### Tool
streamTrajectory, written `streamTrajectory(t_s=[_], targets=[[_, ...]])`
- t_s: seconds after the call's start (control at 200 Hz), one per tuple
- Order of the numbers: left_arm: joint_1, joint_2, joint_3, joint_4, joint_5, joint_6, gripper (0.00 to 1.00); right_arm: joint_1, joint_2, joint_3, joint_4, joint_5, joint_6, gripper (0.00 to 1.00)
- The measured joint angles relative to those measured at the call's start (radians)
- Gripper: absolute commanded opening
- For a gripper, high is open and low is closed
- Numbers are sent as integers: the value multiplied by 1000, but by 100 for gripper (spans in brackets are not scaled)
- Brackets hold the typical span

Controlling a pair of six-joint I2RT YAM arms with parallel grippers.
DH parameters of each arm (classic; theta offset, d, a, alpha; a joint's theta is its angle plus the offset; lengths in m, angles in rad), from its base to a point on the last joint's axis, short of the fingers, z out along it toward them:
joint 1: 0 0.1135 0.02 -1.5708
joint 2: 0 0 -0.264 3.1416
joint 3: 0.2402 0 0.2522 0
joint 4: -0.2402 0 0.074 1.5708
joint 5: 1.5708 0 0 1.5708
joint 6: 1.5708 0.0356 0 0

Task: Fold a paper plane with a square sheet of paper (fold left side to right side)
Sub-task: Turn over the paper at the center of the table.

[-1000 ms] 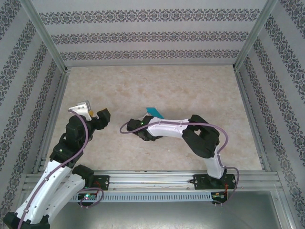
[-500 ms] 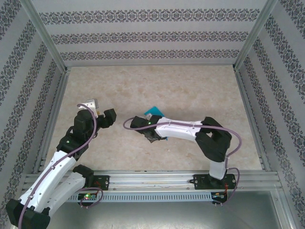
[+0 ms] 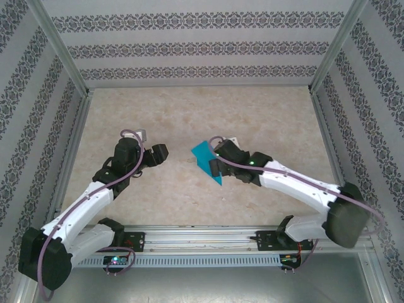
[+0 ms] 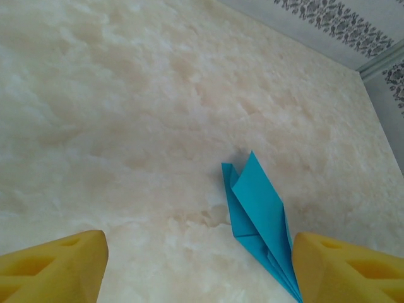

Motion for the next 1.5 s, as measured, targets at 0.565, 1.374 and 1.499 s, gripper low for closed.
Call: streamTrajectory(t_s=[0.565,1.374,1.499], targets=[[-89,141,-39,132,67,-118,71,-474,-420,-529,352,-357,173,98],[-281,407,23,301,76,-226,70,-594,-563,-758,477,-555,416,98],[-283,428,24,327,56,-248,71,-594,-582,-758,476,-572,436,98]])
